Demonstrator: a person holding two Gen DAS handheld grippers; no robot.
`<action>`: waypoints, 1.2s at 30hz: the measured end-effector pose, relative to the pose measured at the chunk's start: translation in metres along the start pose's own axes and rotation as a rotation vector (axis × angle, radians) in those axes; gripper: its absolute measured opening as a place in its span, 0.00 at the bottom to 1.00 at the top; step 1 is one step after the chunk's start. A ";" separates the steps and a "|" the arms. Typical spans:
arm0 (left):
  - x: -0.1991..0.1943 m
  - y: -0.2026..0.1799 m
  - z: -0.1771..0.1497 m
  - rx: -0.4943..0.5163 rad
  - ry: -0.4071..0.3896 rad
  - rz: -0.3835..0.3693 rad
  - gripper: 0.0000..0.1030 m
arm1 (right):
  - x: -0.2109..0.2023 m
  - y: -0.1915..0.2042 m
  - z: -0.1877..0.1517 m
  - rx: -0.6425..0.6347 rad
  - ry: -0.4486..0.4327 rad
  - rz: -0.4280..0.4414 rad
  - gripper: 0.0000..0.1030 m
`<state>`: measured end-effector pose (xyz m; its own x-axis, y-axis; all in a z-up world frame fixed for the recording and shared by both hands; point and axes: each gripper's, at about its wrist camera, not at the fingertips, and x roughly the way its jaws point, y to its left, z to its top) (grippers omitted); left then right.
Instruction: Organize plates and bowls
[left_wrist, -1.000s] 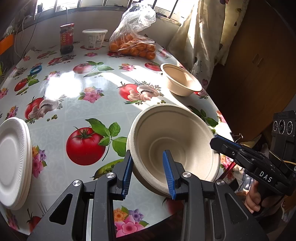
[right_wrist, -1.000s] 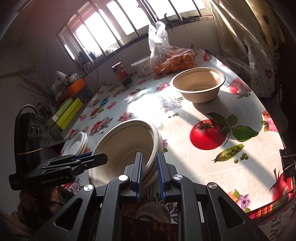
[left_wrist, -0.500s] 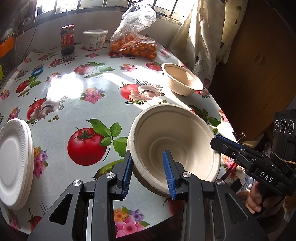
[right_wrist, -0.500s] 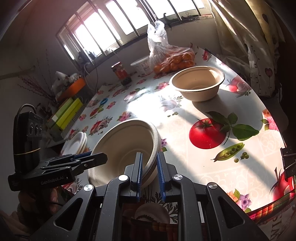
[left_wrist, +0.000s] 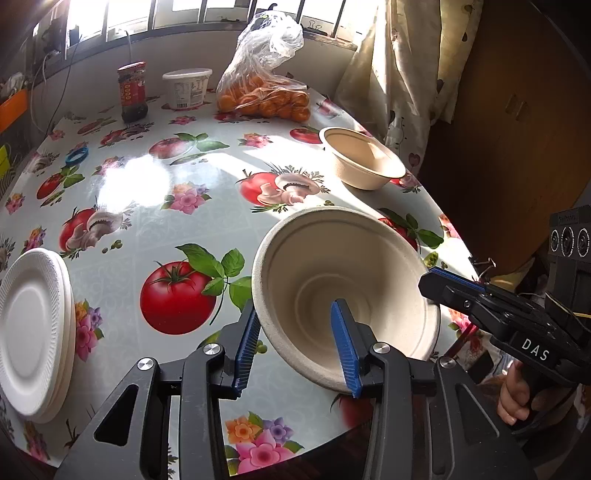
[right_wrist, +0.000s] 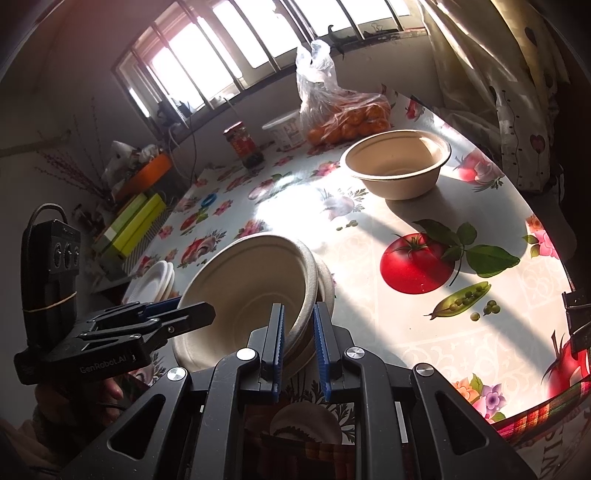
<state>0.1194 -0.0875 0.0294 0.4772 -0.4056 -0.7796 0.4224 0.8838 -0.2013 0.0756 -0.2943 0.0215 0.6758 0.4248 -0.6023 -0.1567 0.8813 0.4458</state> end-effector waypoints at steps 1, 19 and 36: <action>0.000 -0.001 0.000 0.006 -0.001 0.001 0.42 | -0.001 0.001 0.000 0.001 -0.001 0.000 0.16; -0.002 0.005 0.002 -0.006 -0.009 -0.003 0.56 | -0.003 0.000 0.006 0.021 -0.007 -0.005 0.16; 0.003 0.011 0.041 0.005 -0.034 -0.077 0.56 | -0.011 -0.031 0.034 0.064 -0.062 -0.076 0.23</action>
<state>0.1566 -0.0888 0.0489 0.4693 -0.4797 -0.7413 0.4625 0.8487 -0.2565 0.0978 -0.3332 0.0368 0.7272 0.3423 -0.5949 -0.0584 0.8944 0.4434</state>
